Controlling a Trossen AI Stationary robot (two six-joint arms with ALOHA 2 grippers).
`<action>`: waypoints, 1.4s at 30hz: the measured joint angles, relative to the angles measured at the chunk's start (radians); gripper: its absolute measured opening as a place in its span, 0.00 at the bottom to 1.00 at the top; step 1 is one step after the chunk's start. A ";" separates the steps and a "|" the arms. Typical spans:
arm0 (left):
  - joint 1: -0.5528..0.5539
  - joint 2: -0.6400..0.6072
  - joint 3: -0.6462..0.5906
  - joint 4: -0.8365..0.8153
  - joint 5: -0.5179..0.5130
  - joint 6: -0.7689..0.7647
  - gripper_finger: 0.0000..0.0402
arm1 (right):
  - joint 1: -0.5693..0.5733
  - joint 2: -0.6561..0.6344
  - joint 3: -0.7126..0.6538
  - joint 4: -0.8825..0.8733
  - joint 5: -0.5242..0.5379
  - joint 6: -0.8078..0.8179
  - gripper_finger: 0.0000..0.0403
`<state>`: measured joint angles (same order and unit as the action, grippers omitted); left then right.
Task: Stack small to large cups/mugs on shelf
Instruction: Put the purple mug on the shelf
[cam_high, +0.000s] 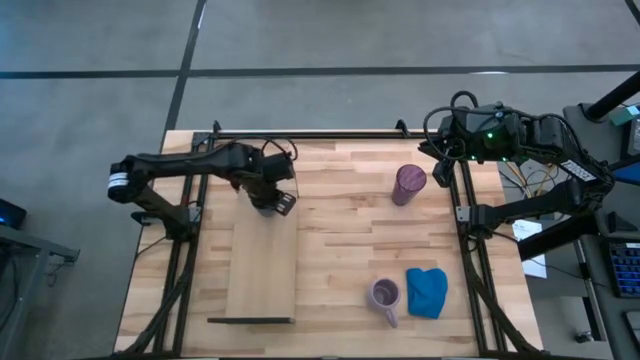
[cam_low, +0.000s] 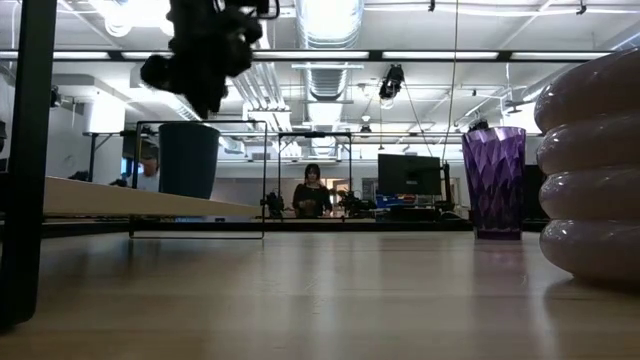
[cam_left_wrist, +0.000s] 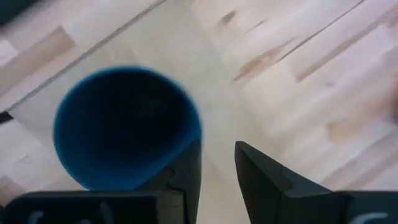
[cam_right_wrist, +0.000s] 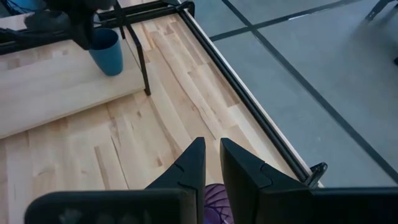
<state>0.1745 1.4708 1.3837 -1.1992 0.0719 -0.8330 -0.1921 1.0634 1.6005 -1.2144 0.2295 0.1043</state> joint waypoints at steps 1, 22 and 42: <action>0.000 0.000 0.024 -0.008 -0.001 0.000 0.21 | 0.000 0.000 0.000 0.000 0.000 0.000 0.11; -0.247 0.282 0.592 0.294 -0.003 0.189 0.21 | -0.001 0.000 0.000 0.000 0.011 -0.003 0.11; -0.388 0.570 0.657 0.512 0.104 0.000 0.21 | 0.000 0.000 0.000 -0.158 -0.065 0.179 0.11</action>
<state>-0.2133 2.0409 2.0411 -0.6870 0.1759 -0.8330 -0.1923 1.0637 1.6005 -1.3723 0.1646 0.2837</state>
